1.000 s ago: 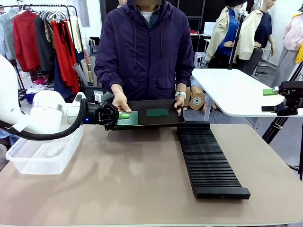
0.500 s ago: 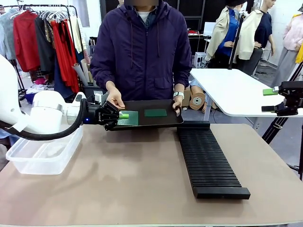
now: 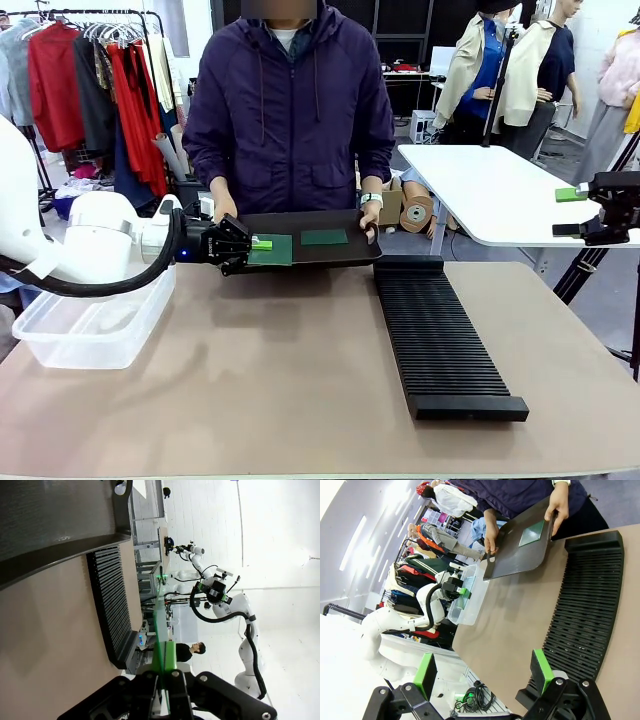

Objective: Sort PCBs into racks and boxes based on the side picked up.
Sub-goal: If the short side of the Blank PCB is picked up, insert it into the PCB Rack ; if the long side is picked up, place it in the Organizing box.

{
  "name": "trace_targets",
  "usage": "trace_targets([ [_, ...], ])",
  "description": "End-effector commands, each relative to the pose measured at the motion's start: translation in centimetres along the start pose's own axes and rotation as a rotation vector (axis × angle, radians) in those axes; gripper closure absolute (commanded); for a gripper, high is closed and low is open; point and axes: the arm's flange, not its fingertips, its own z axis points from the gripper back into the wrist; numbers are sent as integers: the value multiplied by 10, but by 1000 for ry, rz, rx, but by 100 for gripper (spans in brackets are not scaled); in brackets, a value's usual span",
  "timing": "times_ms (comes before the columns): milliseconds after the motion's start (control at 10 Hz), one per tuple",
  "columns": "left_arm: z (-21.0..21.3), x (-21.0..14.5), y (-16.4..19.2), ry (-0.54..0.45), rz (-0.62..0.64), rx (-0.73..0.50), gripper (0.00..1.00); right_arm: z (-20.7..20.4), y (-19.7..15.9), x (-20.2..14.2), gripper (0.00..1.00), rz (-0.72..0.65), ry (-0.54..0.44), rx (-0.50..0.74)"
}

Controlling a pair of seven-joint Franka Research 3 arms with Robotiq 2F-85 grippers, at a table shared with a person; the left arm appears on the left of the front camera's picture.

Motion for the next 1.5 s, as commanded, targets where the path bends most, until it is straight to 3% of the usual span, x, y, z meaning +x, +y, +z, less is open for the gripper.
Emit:
trace_targets([
  [0,-1,0,-1,2,-3,-4,100,1,3,1,0,-2,7,2],
  [500,0,0,0,0,0,0,100,1,3,1,0,-2,7,2],
  [700,10,6,-17,-19,-29,39,100,1,3,1,0,-2,7,2],
  [1100,81,29,-65,-69,-83,296,100,1,3,1,0,-2,7,2],
  [1400,134,36,-98,-2,-131,512,100,1,3,1,0,-2,7,2],
])
